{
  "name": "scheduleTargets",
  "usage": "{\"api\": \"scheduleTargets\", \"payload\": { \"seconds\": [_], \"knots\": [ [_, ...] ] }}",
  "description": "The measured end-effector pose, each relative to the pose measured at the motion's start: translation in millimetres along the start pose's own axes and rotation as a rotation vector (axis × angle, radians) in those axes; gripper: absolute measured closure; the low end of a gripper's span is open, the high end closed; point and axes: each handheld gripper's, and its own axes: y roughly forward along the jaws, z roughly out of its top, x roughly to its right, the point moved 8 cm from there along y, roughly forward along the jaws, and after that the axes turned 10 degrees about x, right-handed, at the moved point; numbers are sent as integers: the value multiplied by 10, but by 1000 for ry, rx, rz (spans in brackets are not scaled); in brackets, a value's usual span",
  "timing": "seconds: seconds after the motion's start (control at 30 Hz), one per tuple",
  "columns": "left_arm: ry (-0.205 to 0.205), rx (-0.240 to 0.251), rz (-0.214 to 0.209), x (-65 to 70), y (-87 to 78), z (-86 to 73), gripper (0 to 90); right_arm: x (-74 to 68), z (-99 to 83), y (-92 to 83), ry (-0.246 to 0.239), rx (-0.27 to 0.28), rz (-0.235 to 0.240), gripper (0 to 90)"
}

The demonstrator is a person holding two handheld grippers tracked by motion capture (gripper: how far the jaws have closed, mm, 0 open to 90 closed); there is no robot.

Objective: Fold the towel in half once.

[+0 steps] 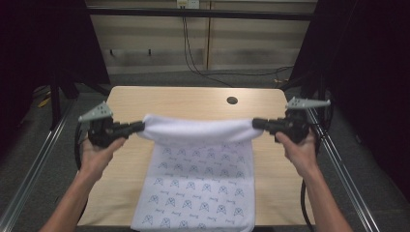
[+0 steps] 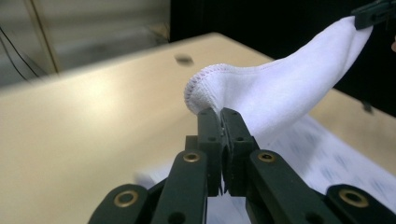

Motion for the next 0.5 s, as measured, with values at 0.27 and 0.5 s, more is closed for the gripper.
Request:
{"api": "scheduleTargets", "payload": {
  "seconds": [0.27,0.5],
  "knots": [
    [-62,-150,13,288,-224,-980,880,-383,-1176,-88,90,-208,38,849],
    [-107,-333,-56,352,-62,-1513,877,-452,-1911,68,110,-425,-2,850]
  ]
}}
